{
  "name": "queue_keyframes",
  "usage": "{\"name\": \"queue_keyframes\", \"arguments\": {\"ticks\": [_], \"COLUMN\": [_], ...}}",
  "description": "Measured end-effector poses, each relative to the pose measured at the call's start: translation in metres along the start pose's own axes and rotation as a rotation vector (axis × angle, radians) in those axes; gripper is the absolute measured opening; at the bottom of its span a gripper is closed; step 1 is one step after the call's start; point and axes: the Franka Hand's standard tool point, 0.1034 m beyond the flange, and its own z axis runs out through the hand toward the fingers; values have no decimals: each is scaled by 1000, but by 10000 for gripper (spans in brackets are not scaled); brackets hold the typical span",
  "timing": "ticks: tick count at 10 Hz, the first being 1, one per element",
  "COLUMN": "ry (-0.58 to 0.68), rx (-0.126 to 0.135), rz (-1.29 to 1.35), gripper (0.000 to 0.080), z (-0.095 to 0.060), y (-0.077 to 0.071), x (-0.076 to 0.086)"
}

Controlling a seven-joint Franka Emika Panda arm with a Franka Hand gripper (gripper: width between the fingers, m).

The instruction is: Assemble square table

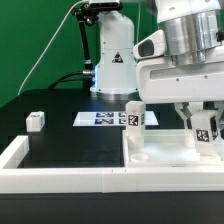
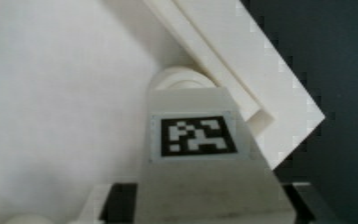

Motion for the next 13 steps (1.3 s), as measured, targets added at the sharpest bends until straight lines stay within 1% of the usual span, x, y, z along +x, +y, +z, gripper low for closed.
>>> {"name": "queue_keyframes", "arguments": {"ticks": [4,7,8,9,10,11,12,13], "ry": [-7,-12,-12,-12,-12,-12,-11,-9], "rx": [4,2,2,2,3,2,2,2], "rz": [350,463,458,453,411,373,306,172], "gripper": [291,291,291,377,561,561,629,629], "z": [2,1,1,1,1,2,1,1], "y": [-6,-6,-6,-6,-6,-6,-6,-5], "x": [-7,-6,-7,-7,-7,-7,-7,-6]}}
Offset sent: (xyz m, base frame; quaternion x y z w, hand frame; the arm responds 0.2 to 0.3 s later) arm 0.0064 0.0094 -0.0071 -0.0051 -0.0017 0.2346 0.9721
